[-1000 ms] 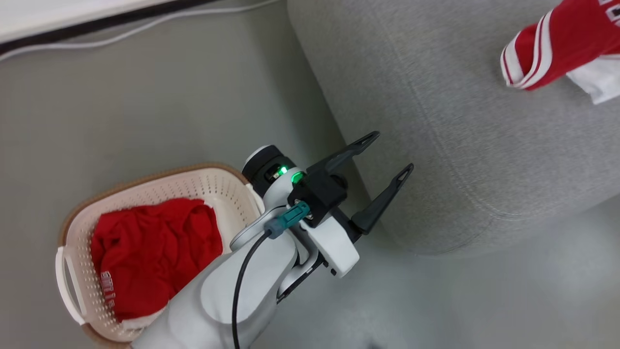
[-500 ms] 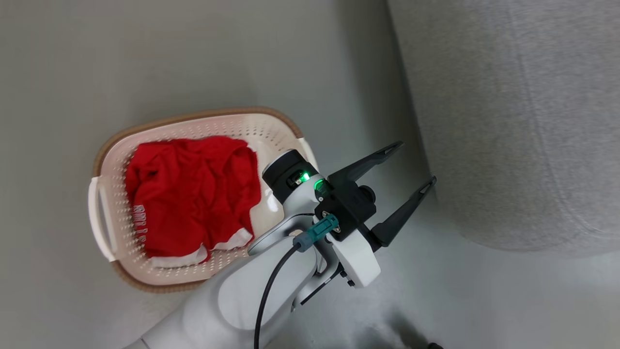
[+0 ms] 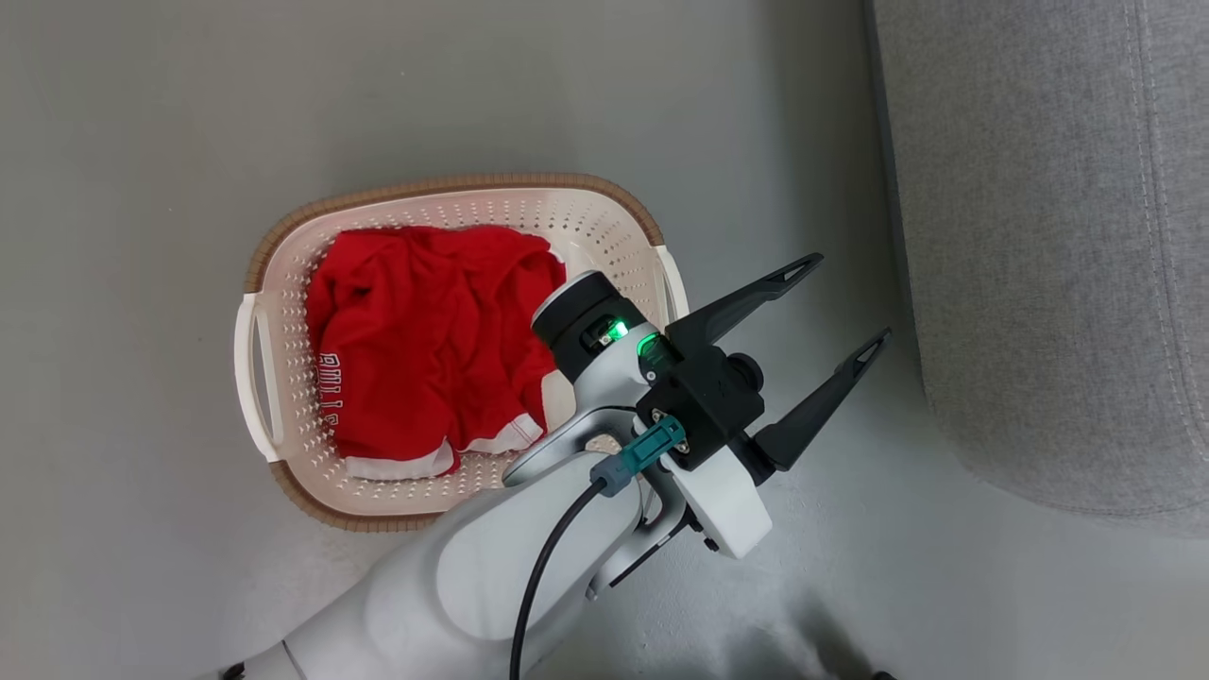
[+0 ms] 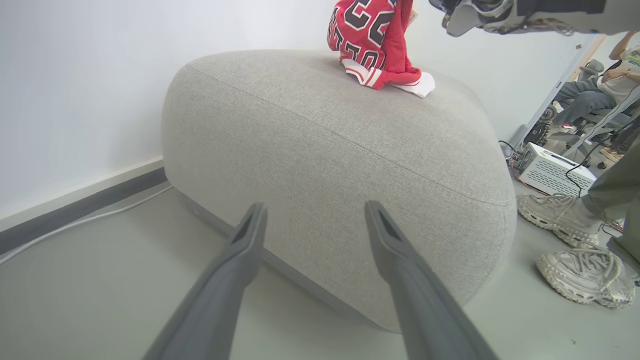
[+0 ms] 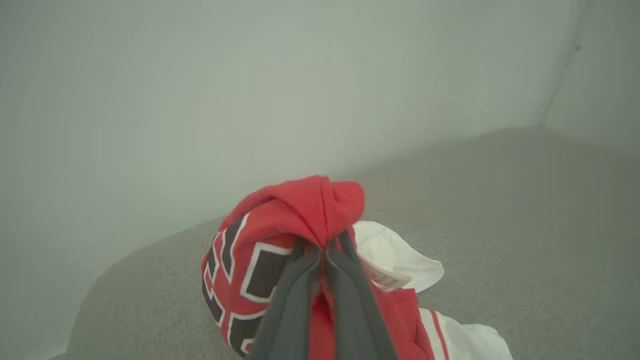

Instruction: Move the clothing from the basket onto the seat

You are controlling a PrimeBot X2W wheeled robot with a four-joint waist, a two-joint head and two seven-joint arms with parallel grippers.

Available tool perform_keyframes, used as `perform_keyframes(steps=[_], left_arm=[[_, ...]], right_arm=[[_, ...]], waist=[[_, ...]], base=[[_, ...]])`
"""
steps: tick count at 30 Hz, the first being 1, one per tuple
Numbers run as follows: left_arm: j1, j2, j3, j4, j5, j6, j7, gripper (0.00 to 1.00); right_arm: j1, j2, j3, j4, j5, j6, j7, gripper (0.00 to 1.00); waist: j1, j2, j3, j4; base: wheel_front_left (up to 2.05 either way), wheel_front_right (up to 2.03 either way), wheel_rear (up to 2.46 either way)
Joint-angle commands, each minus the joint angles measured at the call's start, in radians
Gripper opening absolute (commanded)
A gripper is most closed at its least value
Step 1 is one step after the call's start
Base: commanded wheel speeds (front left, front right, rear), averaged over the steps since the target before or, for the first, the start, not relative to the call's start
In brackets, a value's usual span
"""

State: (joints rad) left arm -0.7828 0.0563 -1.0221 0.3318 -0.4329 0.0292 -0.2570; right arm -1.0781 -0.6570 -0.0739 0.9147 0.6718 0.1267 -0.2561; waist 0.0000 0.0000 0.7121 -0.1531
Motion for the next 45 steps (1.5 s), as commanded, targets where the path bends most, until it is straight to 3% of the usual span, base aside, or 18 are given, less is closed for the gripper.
perform_keyframes(steps=[1,7,8,10,20,28,45], left_arm=[[-0.015,-0.006,0.019,-0.032,-0.006,0.008,-0.005,1.0],[-0.004,-0.006,0.029,-0.034,-0.012,0.006,-0.005,1.0],[0.0,-0.006,0.032,-0.032,-0.013,0.004,-0.005,1.0],[0.007,-0.006,0.04,-0.032,-0.013,0.0,-0.005,1.0],[0.077,-0.006,0.104,-0.041,-0.012,-0.008,-0.005,1.0],[0.174,-0.006,0.194,-0.052,0.005,-0.013,-0.005,1.0],[0.427,-0.006,0.518,-0.051,0.117,0.006,-0.005,1.0]], right_arm=[[0.073,-0.034,0.024,-0.002,0.029,0.004,-0.006,0.0],[0.153,-0.021,0.076,0.01,0.085,0.004,-0.006,0.0],[0.168,-0.016,0.084,0.013,0.102,0.004,-0.006,0.23],[0.197,-0.011,0.112,0.009,0.123,0.004,-0.006,1.0],[0.349,0.004,0.215,-0.09,0.166,0.004,-0.006,1.0],[0.454,0.015,0.232,-0.236,0.143,0.004,-0.006,1.0],[0.634,0.103,0.329,-0.512,0.037,0.004,-0.006,1.0]], waist=[[0.0,0.0,-0.015,0.0],[0.0,0.0,-0.051,-0.005],[0.0,0.0,-0.059,-0.006],[0.0,0.0,-0.077,-0.007],[0.0,0.0,-0.188,0.013],[0.0,0.0,-0.3,0.06],[0.0,0.0,-0.524,0.15]], base=[[0.0,0.0,0.0],[0.0,0.0,0.0],[0.0,0.0,0.0],[0.0,0.0,0.0],[0.0,0.0,0.0],[0.0,0.0,0.0],[0.0,0.0,0.0]])
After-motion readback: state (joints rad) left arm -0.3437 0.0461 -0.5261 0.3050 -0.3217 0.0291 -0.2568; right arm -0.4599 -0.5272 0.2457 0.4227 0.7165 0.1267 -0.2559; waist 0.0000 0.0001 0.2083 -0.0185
